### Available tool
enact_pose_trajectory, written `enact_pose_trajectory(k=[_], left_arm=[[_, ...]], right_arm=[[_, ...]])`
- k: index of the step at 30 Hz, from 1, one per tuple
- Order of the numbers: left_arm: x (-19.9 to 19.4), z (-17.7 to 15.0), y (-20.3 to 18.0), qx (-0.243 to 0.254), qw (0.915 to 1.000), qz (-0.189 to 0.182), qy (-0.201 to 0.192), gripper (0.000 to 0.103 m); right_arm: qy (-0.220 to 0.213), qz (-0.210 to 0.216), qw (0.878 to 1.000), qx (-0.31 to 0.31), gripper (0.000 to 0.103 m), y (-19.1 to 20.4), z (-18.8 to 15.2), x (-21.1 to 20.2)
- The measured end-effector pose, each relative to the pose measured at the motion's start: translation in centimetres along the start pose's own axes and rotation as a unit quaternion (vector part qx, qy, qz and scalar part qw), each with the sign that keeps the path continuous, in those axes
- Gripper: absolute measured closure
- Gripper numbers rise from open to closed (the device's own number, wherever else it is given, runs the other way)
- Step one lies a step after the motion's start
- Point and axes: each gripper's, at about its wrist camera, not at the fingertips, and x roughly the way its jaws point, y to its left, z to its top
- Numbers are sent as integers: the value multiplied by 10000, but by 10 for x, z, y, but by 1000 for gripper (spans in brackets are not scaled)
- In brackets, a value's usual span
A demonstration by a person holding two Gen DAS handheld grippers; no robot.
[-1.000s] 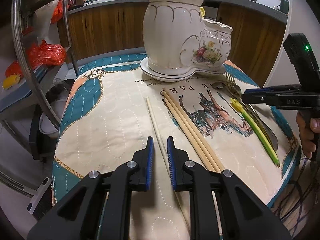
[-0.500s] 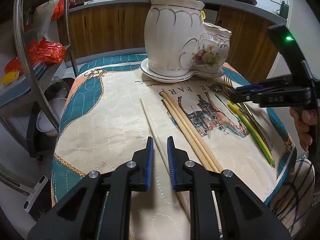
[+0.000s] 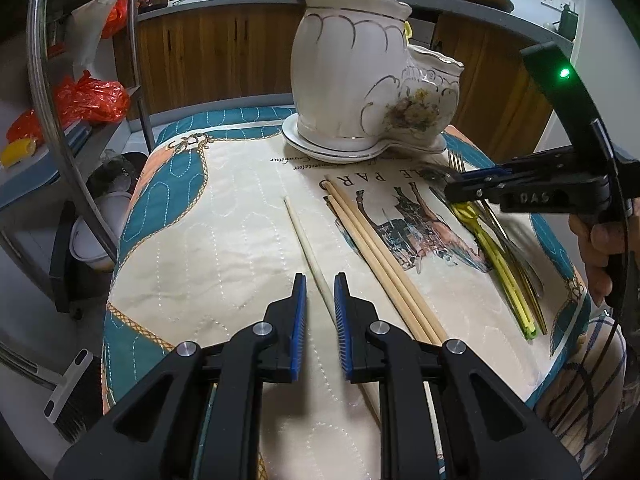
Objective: Organize utensils
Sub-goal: 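Grasp a chopstick with the left tool while the right tool grasps a silver fork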
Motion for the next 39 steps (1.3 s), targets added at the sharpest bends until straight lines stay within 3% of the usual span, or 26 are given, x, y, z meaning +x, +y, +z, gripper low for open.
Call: enact_pose_trajectory(k=[8, 12, 20, 28, 36, 39], left_arm=[[1, -1, -2, 44, 10000, 25, 1, 88], [1, -1, -2, 41, 10000, 24, 6, 88], [8, 8, -3, 45, 9997, -30, 256, 88], [14, 24, 6, -6, 9954, -211, 934, 88], [19, 30, 1, 207, 9899, -114, 1397, 88], [23, 36, 3, 247, 9860, -180, 1642, 88]], right_arm=[[-497, 597, 9951, 605, 80, -35, -25, -34], [-623, 538, 9945, 654, 80, -53, -37, -55], [152, 97, 9975, 688, 80, -79, -37, -16], [750, -303, 9967, -3, 75, -56, -27, -13], [898, -191, 9956, -170, 75, -55, -38, -18], [1053, -107, 9941, -220, 84, -58, -33, -16]])
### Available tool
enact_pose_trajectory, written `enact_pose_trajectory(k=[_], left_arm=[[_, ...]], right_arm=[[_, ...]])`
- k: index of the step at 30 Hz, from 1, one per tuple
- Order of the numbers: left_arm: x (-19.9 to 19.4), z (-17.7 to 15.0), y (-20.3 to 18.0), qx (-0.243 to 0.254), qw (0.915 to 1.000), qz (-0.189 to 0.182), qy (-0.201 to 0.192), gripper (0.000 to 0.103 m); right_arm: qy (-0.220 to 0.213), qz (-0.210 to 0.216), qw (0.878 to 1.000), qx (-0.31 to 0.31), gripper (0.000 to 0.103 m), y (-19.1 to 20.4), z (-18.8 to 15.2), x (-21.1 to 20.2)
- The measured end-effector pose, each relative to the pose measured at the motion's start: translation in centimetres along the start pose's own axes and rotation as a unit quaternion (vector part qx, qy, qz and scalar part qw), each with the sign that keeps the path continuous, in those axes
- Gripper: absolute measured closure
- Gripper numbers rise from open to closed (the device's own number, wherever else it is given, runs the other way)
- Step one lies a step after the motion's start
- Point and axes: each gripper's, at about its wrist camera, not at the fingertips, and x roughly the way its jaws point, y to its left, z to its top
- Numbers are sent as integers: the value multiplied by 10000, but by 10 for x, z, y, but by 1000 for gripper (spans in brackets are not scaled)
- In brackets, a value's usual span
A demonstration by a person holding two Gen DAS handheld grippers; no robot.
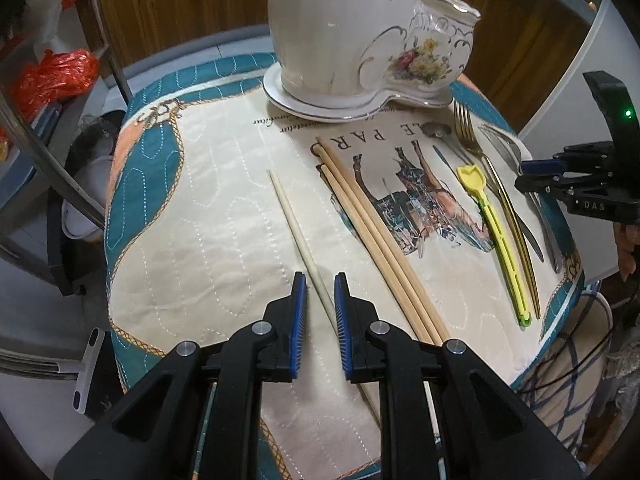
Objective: Organize utensils
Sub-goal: 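Grasp a chopstick with the left tool while the right tool grasps a silver fork, then lift the chopstick and silver fork over the ceramic holder with both tools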
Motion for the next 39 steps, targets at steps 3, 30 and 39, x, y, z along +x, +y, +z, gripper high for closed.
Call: enact_pose_trajectory(k=[3, 30, 39], left_arm=[[1, 6, 5, 9, 9997, -130, 230, 88], [-47, -21, 21, -681, 9892, -510, -1195, 99], [-96, -11, 5, -837, 9543, -770, -2764, 99]], right_arm=[[194, 57, 9998, -37, 89, -12, 11, 5], [-1718, 1556, 9679, 974, 100, -61, -31, -54], [-2439, 1323, 9571, 836, 100, -51, -28, -66]])
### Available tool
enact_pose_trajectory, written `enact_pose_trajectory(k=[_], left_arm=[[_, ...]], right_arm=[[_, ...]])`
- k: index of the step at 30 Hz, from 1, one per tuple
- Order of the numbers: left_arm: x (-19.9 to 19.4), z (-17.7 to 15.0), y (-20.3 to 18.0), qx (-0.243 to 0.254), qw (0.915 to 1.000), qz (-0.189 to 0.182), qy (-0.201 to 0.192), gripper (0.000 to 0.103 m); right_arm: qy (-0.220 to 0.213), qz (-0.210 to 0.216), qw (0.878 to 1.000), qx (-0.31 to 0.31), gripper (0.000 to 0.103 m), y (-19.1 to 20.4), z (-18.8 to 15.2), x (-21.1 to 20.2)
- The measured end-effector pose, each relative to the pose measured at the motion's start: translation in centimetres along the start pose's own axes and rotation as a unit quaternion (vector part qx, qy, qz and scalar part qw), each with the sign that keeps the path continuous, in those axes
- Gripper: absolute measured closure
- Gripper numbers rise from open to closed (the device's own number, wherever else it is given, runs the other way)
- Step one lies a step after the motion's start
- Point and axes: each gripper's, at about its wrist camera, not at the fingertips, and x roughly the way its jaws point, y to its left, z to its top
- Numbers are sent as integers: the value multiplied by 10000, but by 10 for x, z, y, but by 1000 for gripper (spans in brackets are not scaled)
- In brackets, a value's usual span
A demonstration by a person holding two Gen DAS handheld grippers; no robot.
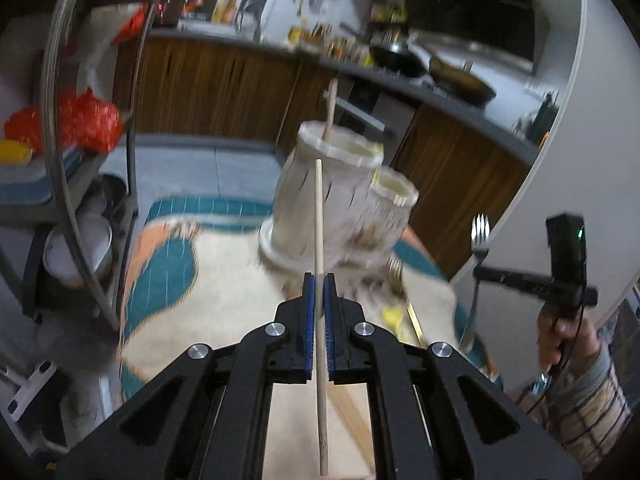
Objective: Organize utensils
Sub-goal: 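Lift the chopstick and silver fork over the ceramic holder with both tools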
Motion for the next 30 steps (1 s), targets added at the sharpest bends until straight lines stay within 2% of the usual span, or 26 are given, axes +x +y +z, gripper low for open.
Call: enact_pose_trajectory(k=[7, 15, 20, 25, 30], left_arm=[[-8, 37, -18, 121, 9960, -123, -879, 99], [9, 90, -34, 294, 9849, -158, -1697, 99], [25, 122, -36, 213, 9762, -128, -2153, 99], [54, 142, -33, 201, 9727, 109, -2307, 99], [73, 135, -29, 210, 9694, 277, -2430, 99]], right_arm=[[-756, 34, 9965, -361, 100, 28, 28, -22], [-1638, 116, 9836, -751, 100, 56, 75, -27], [-1999, 128, 9761, -839, 100, 60, 101, -18], [-2273, 73, 9687, -998, 100, 63, 115, -6], [-2265, 12, 9676, -1113, 100, 64, 124, 12]])
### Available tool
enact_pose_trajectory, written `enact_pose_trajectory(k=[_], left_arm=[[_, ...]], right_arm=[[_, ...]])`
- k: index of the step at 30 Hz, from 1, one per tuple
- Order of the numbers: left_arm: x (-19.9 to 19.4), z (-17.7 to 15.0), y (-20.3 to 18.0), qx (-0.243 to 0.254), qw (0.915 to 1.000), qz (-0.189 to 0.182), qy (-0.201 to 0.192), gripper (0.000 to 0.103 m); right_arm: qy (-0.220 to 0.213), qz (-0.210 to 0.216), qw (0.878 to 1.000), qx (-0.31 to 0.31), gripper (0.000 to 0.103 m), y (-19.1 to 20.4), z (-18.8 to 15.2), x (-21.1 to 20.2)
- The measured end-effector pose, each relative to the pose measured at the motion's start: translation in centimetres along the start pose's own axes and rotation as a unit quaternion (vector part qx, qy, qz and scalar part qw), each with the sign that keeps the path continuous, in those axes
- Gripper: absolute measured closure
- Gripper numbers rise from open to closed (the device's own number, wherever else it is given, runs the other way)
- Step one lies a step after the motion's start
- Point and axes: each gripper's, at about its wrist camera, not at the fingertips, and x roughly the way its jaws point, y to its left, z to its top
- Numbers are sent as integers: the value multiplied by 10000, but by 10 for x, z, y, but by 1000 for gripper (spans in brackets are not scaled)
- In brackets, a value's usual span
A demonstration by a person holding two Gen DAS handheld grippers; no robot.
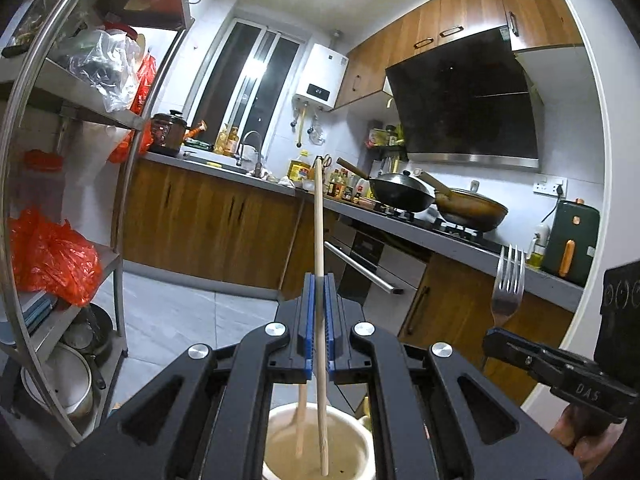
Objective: Organize utensils
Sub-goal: 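Lift the chopstick and silver fork over the ceramic holder with both tools, then release the chopstick into the tall pot while the right tool drops the fork into the short pot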
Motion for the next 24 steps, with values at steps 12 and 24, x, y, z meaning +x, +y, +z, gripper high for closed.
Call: enact_pose_trajectory(k=[12, 24], left_arm=[[-7, -54, -9, 456, 9984, 344, -34, 99], [5, -61, -6, 691, 9922, 796, 662, 99]], right_arm=[[694, -249, 9965, -400, 100, 9, -35, 47], [1281, -366, 9889, -660, 99, 20, -59, 64]])
